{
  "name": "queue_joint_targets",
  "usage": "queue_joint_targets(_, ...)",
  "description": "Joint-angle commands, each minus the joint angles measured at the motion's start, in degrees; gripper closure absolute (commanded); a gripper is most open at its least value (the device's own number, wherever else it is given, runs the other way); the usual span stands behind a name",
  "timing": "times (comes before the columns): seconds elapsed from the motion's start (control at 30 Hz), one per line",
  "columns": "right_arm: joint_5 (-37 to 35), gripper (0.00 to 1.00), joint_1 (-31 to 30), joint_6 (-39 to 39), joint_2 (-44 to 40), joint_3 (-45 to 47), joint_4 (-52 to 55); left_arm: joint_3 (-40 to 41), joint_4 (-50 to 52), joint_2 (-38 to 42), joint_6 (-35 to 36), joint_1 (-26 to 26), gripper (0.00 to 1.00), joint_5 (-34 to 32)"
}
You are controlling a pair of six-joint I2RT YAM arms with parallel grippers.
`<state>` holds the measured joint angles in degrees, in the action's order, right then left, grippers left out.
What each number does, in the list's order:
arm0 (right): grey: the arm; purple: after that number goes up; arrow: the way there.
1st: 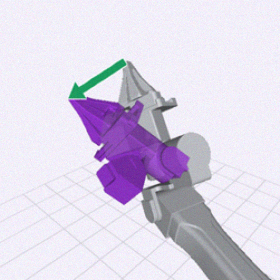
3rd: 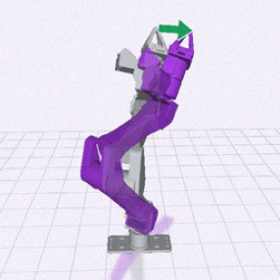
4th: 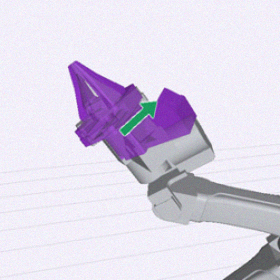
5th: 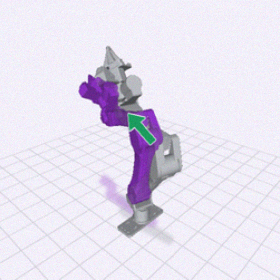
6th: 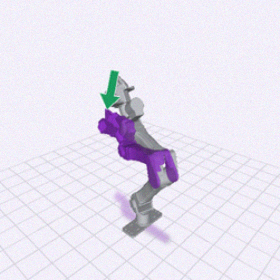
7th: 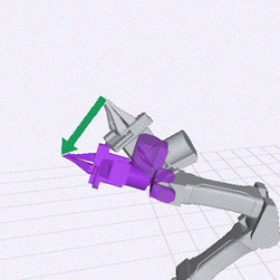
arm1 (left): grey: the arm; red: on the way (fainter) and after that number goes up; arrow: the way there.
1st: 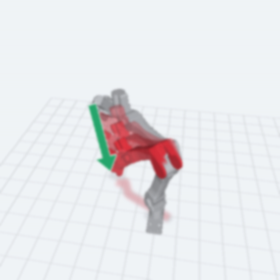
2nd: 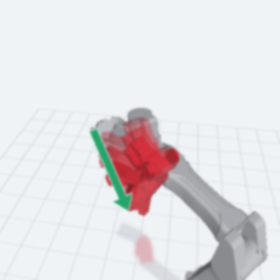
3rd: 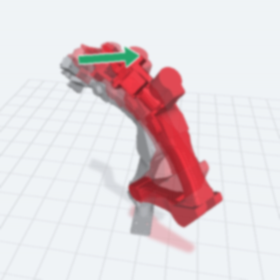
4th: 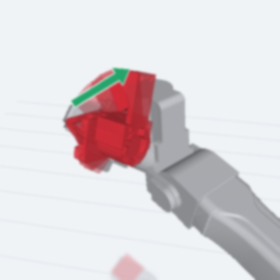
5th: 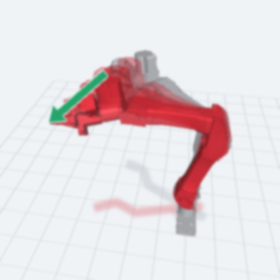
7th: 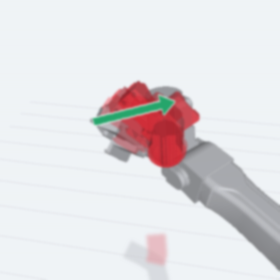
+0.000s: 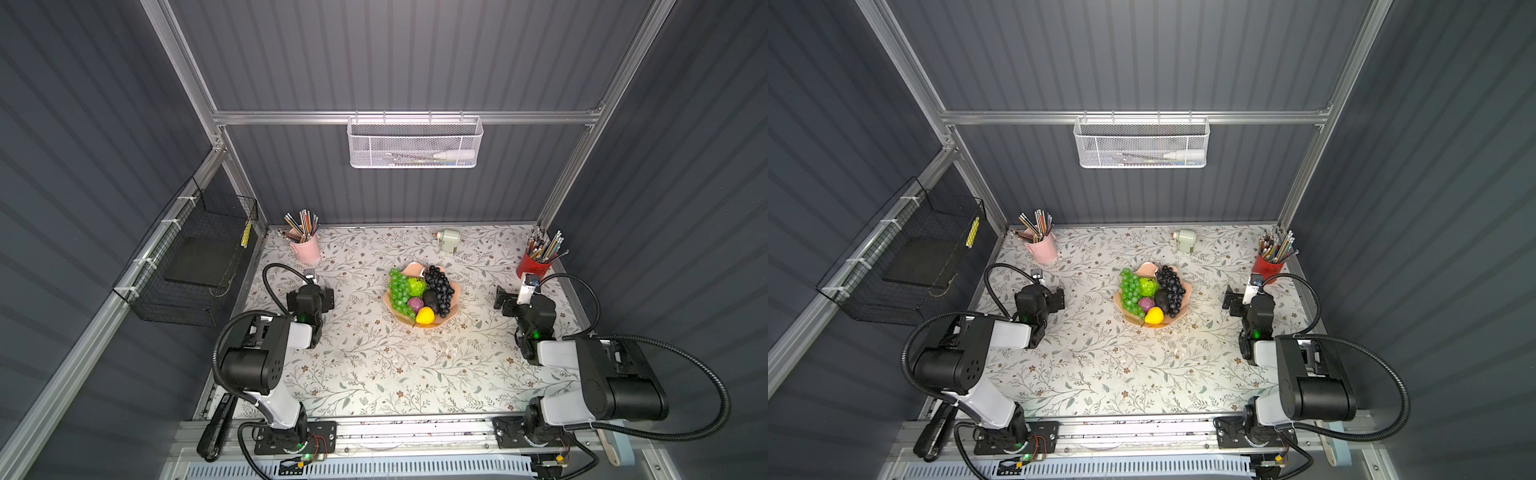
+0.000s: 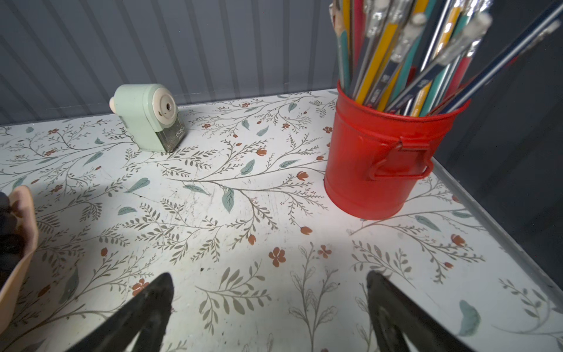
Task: Arrange fruit in a fruit bowl
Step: Reset both arms
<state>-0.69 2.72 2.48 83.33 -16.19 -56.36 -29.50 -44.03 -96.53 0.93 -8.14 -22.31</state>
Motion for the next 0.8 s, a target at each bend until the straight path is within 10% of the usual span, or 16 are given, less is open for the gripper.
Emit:
queue_joint_targets(0.0,1.67,0.01,0.52,-0.38,0.56,0.12,-5.08,-1.07,-1.68,-0.48,-0.07,0.97,0.0,1.37)
queue_joint_targets(0.13,1.82,0.01,0.73,0.11,0.4,-2.97,0.92,4.53,-14.37,-2.64,-1.65,3.3,0.0,3.28)
queue_joint_targets(0.77,2.9,0.01,1.12,0.32,0.42,-3.03,1.63,3.7,-11.32,-1.92,-1.85,3.22,0.0,2.39)
